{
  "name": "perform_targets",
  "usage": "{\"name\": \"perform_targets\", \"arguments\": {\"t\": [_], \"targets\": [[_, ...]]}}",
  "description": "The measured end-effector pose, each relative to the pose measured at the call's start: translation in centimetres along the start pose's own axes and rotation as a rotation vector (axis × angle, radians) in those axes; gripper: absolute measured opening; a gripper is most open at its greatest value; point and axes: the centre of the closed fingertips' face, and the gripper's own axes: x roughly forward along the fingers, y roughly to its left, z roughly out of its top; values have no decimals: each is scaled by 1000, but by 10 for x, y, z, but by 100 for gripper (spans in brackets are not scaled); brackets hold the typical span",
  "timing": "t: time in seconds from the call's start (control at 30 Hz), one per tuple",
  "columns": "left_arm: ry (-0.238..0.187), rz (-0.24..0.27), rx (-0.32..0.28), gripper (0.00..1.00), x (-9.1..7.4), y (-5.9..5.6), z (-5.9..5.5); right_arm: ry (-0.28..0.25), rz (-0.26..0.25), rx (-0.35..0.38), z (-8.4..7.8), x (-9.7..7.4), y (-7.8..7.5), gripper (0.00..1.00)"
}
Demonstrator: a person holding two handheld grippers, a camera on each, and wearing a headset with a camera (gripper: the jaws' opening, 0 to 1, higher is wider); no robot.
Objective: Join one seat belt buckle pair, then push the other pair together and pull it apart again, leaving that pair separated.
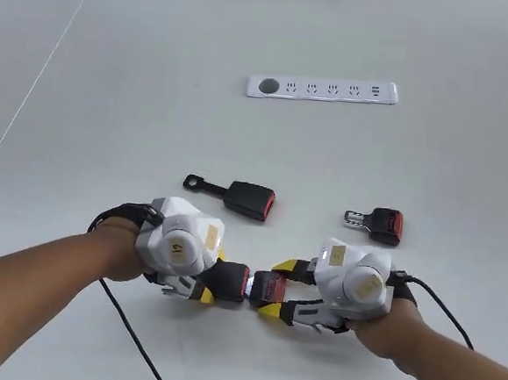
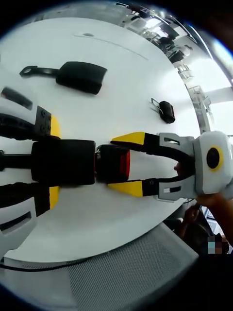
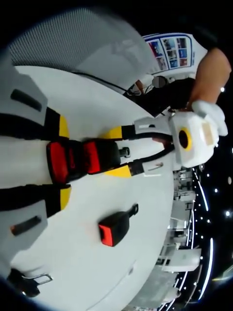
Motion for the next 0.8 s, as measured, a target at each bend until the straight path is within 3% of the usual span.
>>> {"name": "perform_targets", "arguments": {"t": [0.3,0.8], "targets": [[-44,-2,-11,33,-1,-1,-2,-20,11,-8,0,-1,0,34],[-191,-10,-64,33,-3,-2,-2,-26,16,-54,1,-2,0,33]]}}
